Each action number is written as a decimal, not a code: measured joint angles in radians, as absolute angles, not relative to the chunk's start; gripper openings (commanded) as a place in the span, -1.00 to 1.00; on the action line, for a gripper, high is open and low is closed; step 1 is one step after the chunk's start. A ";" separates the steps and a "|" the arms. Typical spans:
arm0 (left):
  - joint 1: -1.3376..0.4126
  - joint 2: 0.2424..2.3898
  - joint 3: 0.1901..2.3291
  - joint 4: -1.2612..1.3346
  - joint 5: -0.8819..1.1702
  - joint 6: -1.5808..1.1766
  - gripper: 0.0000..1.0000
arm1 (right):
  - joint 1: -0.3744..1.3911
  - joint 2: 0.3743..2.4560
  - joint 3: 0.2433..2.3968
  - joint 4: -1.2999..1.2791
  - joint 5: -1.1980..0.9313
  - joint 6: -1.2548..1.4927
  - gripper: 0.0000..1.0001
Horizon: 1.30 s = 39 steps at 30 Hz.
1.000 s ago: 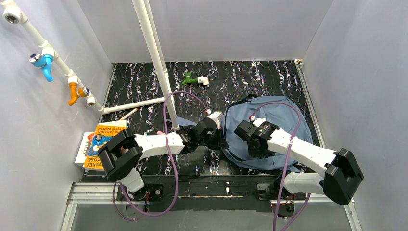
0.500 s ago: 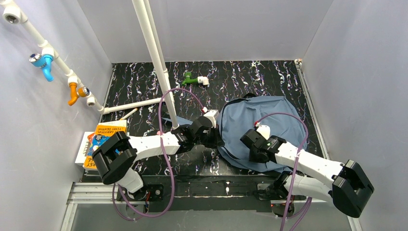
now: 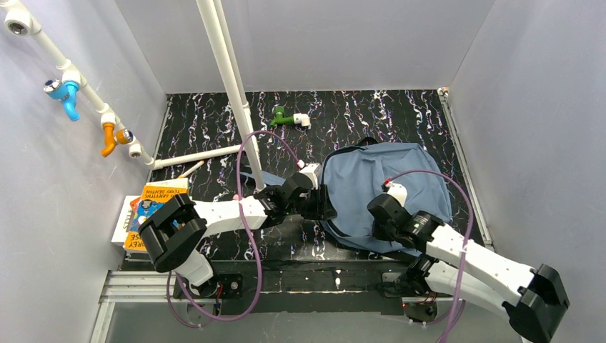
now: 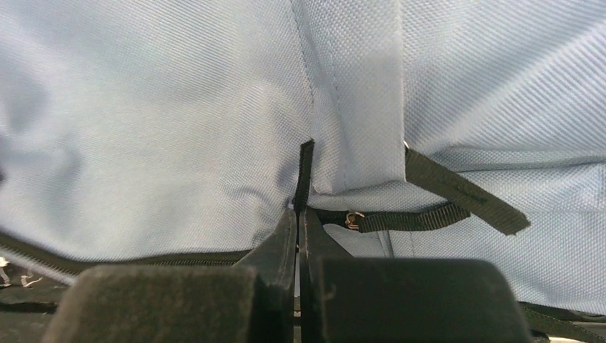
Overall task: Pack the student bag
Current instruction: Unzip the student bag at the center of the board.
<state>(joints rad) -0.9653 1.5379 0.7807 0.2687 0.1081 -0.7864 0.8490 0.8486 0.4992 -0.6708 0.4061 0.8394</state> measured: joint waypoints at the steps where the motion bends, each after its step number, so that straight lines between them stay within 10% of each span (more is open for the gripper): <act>1: -0.964 1.542 0.778 0.270 0.107 -0.793 -0.46 | 0.849 0.818 0.499 -0.677 0.410 0.837 -0.97; 20: -0.944 1.635 0.830 0.239 0.099 -0.829 -1.00 | 0.858 0.886 0.532 -0.515 0.157 0.770 -0.96; 31: -0.968 1.568 0.782 0.276 0.121 -0.831 -0.94 | 0.867 0.741 0.661 -0.740 0.371 0.925 0.95; 39: -0.964 1.562 0.778 0.277 0.122 -0.830 -0.94 | 0.867 0.706 0.667 -0.999 0.496 1.207 0.97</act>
